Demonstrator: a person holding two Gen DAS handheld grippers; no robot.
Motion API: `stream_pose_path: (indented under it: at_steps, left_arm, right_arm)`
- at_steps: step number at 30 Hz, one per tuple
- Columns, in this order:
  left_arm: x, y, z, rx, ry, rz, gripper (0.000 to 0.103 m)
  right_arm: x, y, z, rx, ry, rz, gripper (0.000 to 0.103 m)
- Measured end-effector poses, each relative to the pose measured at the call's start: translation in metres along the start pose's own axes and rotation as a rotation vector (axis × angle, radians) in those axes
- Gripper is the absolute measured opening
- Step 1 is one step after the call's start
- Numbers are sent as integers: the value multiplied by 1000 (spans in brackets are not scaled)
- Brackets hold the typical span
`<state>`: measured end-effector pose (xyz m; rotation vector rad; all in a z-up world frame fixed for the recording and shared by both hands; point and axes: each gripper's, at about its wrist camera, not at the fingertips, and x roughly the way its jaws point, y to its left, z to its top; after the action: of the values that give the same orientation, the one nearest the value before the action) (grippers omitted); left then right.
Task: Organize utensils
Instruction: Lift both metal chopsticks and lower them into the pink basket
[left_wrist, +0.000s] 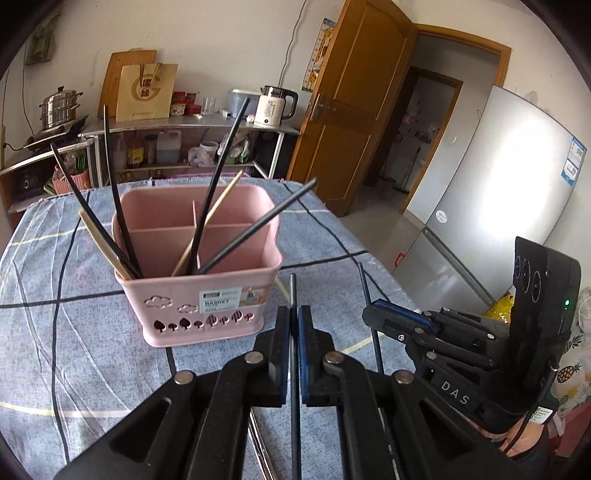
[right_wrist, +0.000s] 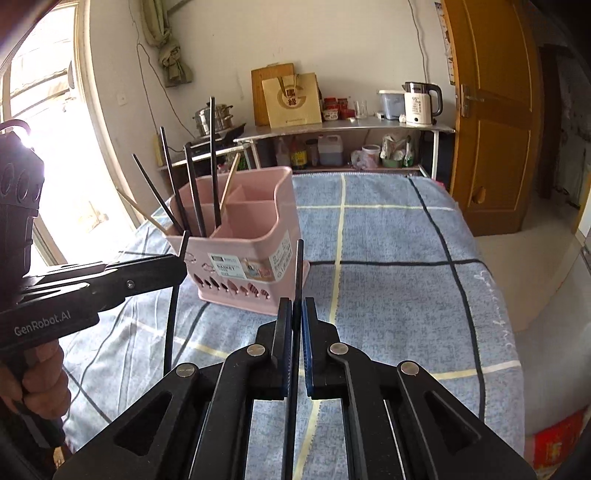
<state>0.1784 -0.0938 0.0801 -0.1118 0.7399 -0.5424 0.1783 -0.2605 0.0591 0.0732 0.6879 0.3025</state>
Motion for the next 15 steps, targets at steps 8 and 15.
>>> stream_pose_path:
  at_steps: [8,15]
  left_arm:
    - [-47,-4,19,44,-93,-1,4]
    - [-61,-7,26,68,-115,11,4]
  right_arm:
    - [-45,12,20,-31,-131,0,5]
    - [-63,13,25,-41,-180,-4,5]
